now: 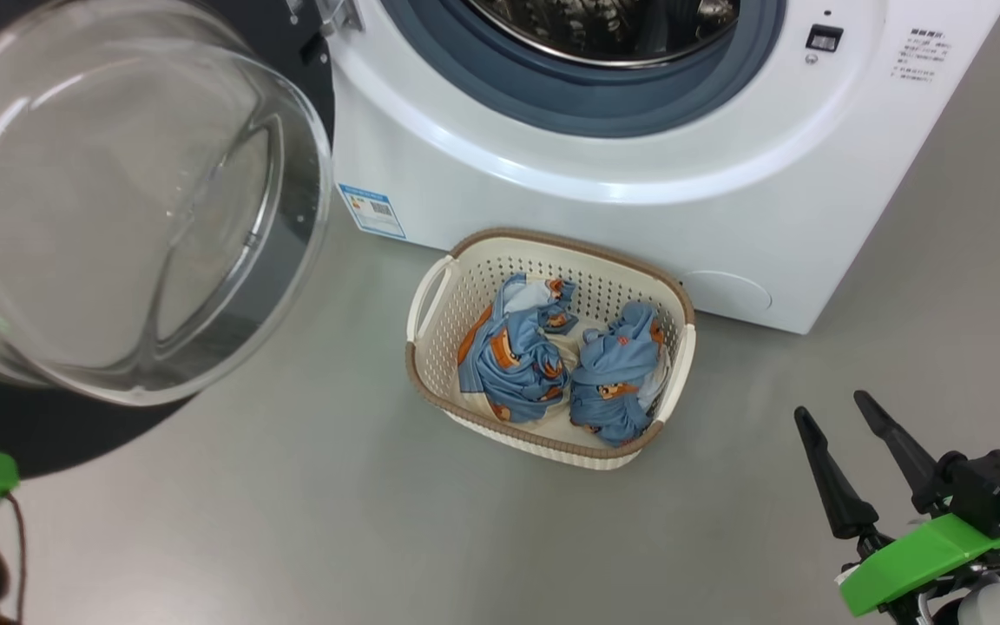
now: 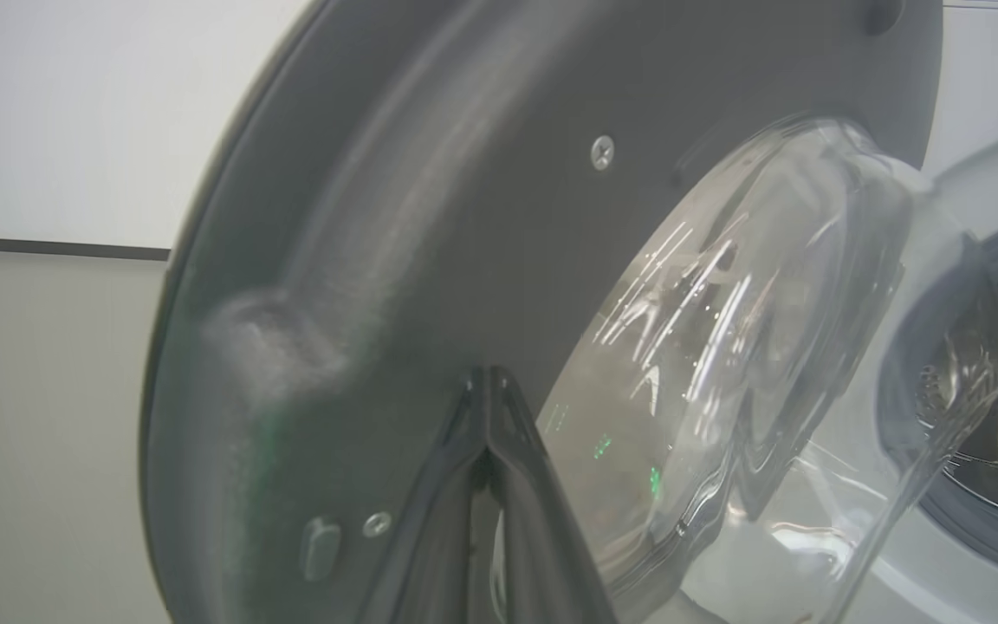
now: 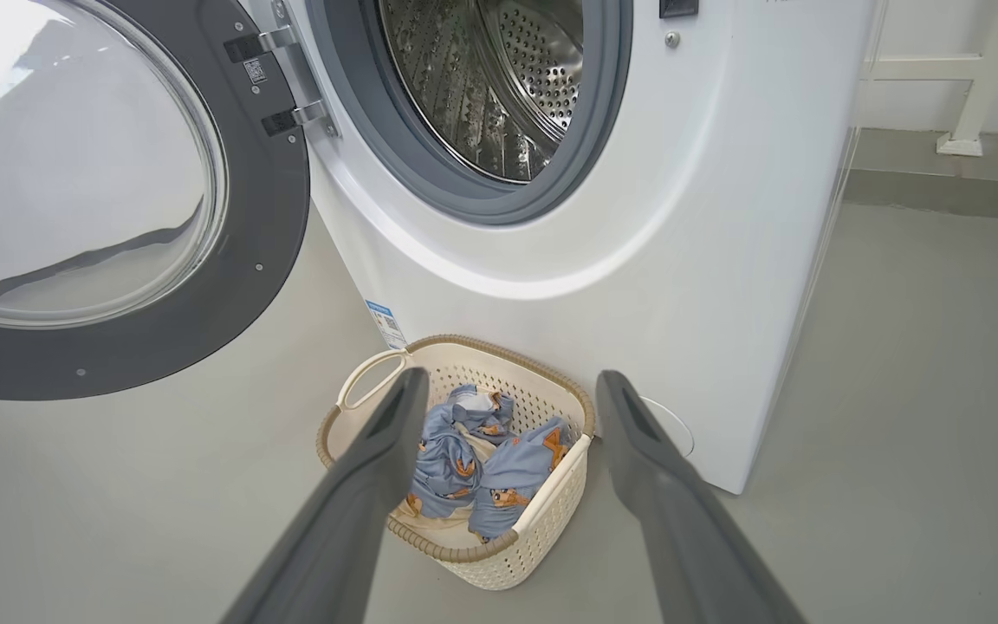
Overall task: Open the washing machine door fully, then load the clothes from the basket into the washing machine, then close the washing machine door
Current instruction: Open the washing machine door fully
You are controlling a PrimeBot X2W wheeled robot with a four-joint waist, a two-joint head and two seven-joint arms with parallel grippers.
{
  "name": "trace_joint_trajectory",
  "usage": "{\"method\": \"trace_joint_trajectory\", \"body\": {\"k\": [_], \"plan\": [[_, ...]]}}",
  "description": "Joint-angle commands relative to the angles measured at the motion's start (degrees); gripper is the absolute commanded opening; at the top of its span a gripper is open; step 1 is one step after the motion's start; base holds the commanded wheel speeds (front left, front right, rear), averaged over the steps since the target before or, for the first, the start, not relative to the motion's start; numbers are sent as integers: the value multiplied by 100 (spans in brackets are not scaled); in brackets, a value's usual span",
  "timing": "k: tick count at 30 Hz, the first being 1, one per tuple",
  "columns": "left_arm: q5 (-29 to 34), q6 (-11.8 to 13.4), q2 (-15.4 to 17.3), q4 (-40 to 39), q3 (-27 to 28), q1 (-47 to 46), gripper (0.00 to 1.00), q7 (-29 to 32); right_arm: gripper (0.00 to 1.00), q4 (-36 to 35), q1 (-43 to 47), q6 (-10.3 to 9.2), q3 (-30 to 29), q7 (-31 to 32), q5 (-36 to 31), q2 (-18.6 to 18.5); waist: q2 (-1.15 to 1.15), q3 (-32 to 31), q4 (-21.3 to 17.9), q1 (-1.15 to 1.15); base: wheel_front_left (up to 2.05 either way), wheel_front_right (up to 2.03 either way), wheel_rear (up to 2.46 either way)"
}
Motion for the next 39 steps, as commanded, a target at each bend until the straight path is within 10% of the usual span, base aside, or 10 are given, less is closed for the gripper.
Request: {"method": "trace_joint_trajectory", "body": {"k": [1,25,39], "plan": [[87,13,389,-49,290,-262,0,-35,100,-150,-107,9,88,-70,-91,-81,0,73,-25,0,0,0,0],[1099,-427,928,1643,1464,-1465,0,-36,100,-144,-473,9,178,-70,-175,-285,0,447,-286,0,0,0,0],[1133,-724,450,1417,1608,-813,0,-36,100,-33,-227,9,166,-70,-131,-39,0,-144,-206,0,0,0,0]]}}
